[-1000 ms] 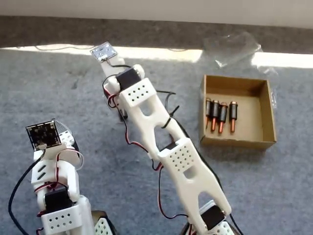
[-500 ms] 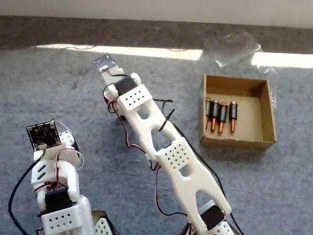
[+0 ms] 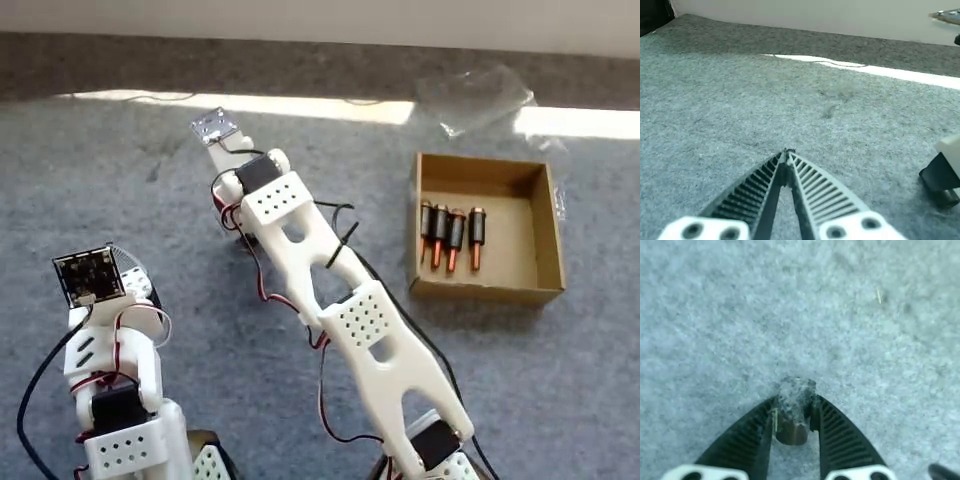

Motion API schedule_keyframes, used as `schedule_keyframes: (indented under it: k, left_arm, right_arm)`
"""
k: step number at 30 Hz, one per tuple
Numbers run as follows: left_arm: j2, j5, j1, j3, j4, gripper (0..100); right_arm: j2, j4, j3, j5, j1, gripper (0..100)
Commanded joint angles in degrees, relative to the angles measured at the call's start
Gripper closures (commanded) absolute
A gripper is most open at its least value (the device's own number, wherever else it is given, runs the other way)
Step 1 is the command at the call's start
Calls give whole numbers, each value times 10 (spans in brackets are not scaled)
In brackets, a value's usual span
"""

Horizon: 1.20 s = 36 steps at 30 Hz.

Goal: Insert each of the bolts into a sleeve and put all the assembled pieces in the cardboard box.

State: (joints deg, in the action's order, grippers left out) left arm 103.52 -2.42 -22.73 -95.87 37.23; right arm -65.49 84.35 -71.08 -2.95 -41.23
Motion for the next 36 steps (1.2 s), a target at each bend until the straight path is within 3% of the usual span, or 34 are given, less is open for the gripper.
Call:
schedule_keyframes:
  k: [1,17,36]
  left_arm:
    - [6,4,-7,-11,1,993]
    - [6,4,-7,-12,1,992]
    - [6,4,-7,-12,1,992]
  right_arm:
    - [8,-5,15,2,-7,974]
    - [14,165,12,-47,17,980]
    - [8,165,17,-47,11,913]
